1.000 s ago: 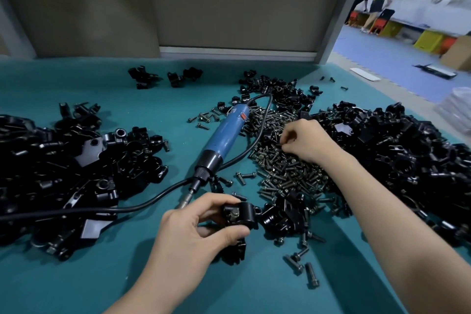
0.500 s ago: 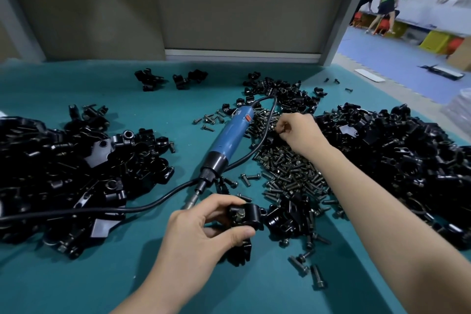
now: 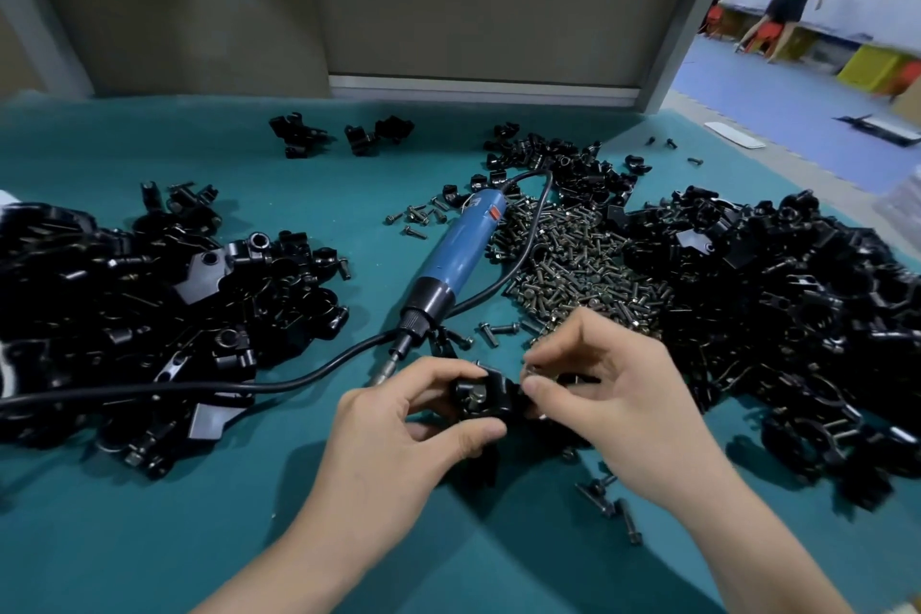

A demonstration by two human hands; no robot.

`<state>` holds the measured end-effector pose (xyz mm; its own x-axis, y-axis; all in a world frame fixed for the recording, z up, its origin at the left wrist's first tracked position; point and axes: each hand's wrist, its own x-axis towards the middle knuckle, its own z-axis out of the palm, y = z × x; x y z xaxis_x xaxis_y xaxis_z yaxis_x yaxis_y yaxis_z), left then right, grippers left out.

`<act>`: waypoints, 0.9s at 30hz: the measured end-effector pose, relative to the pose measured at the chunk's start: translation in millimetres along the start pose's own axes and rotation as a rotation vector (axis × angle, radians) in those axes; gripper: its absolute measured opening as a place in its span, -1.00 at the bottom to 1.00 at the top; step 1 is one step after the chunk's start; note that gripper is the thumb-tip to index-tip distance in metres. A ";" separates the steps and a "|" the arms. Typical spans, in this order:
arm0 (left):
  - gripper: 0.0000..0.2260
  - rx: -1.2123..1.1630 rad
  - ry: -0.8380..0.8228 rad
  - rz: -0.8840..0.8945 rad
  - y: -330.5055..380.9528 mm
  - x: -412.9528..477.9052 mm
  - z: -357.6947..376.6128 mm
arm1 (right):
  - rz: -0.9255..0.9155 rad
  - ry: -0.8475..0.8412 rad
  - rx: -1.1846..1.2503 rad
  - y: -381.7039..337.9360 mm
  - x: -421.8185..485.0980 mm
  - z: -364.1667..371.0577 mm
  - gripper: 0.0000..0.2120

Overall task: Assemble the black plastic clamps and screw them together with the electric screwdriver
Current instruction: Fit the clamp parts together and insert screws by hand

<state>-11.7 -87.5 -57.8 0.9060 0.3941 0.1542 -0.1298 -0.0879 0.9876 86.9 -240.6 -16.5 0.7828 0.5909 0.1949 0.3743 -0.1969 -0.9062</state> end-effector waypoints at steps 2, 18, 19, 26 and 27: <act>-0.70 -0.007 -0.003 -0.009 1.2 -0.1 -0.6 | -0.060 -0.001 -0.048 0.7 -2.4 4.3 -0.76; -0.69 0.067 0.078 0.127 11.6 -2.1 1.6 | 0.309 -0.152 0.531 -7.2 -1.4 2.2 -0.70; -0.69 0.009 0.077 0.106 12.1 -1.5 2.3 | 0.279 -0.141 0.521 -8.7 -1.0 2.9 -0.70; -0.73 -0.275 -0.010 -0.053 16.5 2.9 1.4 | 0.136 -0.174 0.266 -16.4 7.5 3.1 -0.86; -0.72 -0.290 -0.016 -0.062 16.7 3.4 1.2 | 0.100 -0.162 0.198 -17.3 9.2 2.4 -0.92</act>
<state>-10.3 -88.7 -40.8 0.9218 0.3759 0.0950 -0.1815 0.2017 0.9625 86.5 -229.9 0.1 0.7155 0.6966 0.0526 0.1820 -0.1131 -0.9768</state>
